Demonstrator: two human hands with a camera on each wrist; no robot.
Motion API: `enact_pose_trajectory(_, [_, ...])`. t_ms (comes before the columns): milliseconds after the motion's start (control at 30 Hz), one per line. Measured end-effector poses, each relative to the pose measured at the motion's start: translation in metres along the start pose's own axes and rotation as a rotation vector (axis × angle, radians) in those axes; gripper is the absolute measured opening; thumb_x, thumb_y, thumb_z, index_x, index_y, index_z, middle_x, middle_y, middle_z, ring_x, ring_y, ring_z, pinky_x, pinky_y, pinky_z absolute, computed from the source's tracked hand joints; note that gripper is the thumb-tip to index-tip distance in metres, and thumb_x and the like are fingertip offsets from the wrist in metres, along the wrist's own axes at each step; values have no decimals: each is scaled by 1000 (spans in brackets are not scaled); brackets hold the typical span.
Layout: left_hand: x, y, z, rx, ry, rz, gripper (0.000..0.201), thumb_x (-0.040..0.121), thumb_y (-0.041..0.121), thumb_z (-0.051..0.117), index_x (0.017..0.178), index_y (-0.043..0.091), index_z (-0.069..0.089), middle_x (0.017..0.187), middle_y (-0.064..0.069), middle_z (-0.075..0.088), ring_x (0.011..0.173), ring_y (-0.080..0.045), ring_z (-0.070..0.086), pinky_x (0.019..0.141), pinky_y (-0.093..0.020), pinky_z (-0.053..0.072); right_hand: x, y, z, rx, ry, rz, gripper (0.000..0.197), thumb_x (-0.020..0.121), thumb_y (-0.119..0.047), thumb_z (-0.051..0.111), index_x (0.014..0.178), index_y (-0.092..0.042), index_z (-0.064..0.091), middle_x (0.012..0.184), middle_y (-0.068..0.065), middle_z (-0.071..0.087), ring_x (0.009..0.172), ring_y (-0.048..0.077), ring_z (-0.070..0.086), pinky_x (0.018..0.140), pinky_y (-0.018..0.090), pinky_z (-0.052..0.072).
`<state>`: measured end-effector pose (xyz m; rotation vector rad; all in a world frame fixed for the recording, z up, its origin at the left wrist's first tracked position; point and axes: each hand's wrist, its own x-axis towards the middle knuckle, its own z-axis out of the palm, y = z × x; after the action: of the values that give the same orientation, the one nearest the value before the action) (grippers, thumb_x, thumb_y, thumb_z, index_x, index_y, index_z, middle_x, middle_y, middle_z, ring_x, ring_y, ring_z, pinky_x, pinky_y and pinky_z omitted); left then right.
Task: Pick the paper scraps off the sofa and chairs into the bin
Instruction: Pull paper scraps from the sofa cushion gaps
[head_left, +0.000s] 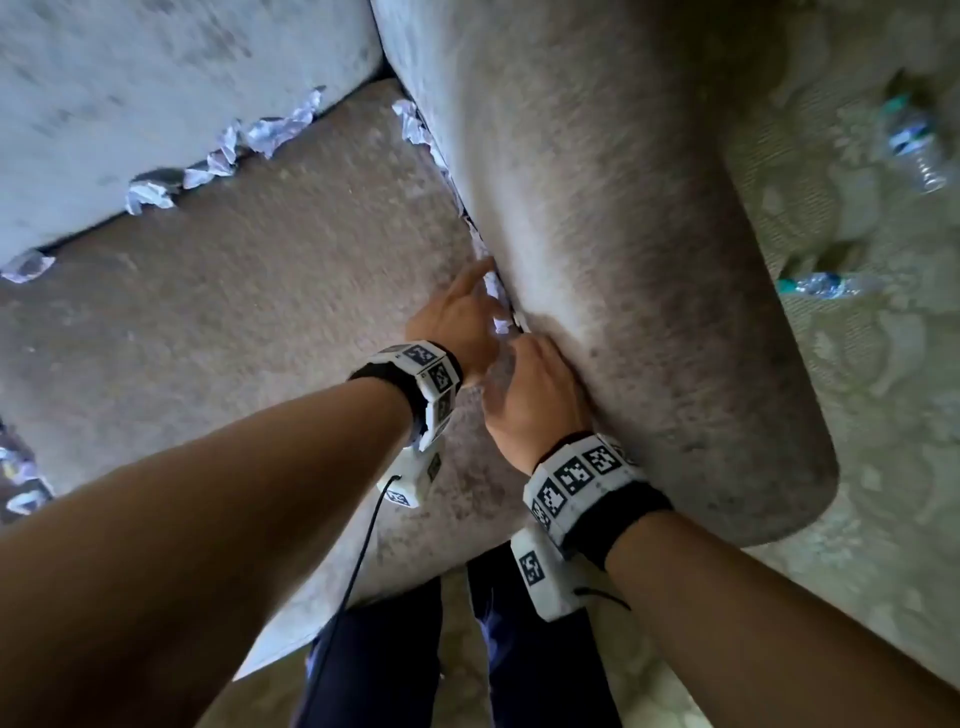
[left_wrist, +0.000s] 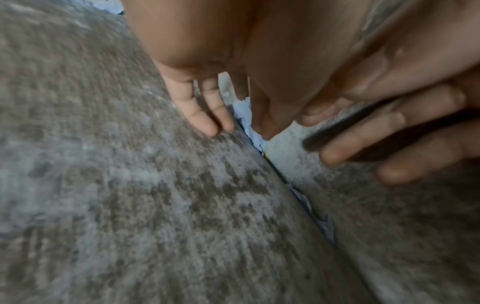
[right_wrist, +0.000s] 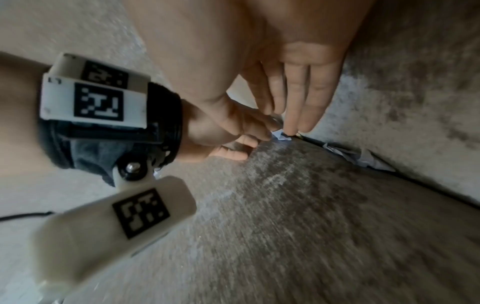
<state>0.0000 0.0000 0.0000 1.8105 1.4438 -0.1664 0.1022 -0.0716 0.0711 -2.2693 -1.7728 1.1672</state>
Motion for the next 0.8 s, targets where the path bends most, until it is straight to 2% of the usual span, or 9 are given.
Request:
enact_pose_trajectory(100, [4,0,-3,64,44,-21,34,88,17,60,111,40,69,153,16,29,132,-14,44,92,-28,45,4,4,3,-21,-6,-8,53,86,-26,61,135,-13,46,141,1,46,129,20,46,102,33,41])
enact_pose_trajectory(233, [5,-5,4,42,117,14,32,85,13,59,98,39,73,139,18,48,125,-10,49,94,-27,45,10,11,14,-53,-5,6,45,86,-25,62,126,-9,50,132,4,50,121,23,50,97,35,44])
enact_pose_trajectory(300, [4,-7,4,23,158,46,30,86,15,59,100,36,75,134,15,54,121,-13,52,93,-27,43,13,14,20,-48,8,13,46,85,-26,62,126,-9,50,131,4,49,121,23,49,97,35,43])
enact_pose_trajectory(367, [4,-7,3,25,173,46,24,87,23,63,106,30,76,130,8,60,117,-20,56,91,-31,44,15,17,27,-24,10,30,55,85,-26,62,134,-10,45,138,4,46,127,22,46,102,35,41])
enact_pose_trajectory(400, [3,-8,3,28,187,42,23,88,30,64,107,29,76,126,5,62,113,-23,58,88,-34,46,16,17,30,-6,9,39,60,85,-27,61,139,-11,41,142,4,43,130,22,43,105,35,39])
enact_pose_trajectory(467, [0,-11,4,14,226,20,23,87,39,66,103,27,77,121,6,65,108,-23,60,81,-33,46,17,18,36,1,14,59,67,85,-28,60,145,-12,34,149,2,37,134,22,40,107,37,39])
enact_pose_trajectory(567, [-7,-16,2,-52,303,-8,21,85,37,70,96,21,78,114,5,67,101,-20,62,77,-27,39,19,16,41,-8,19,78,71,85,-27,60,147,-12,30,151,2,32,133,23,40,106,37,39])
enact_pose_trajectory(667, [-17,-23,0,-120,359,-29,27,82,42,74,96,20,79,108,4,69,96,-19,64,81,-31,47,20,14,46,-21,29,80,68,82,-24,59,144,-11,33,150,2,30,130,27,43,101,40,43])
enact_pose_trajectory(800, [-31,-33,0,-246,427,-111,31,76,45,76,79,14,77,96,2,70,82,-20,66,78,-40,53,18,7,51,-79,34,87,59,81,-20,59,136,-10,39,150,7,28,125,33,46,93,44,48])
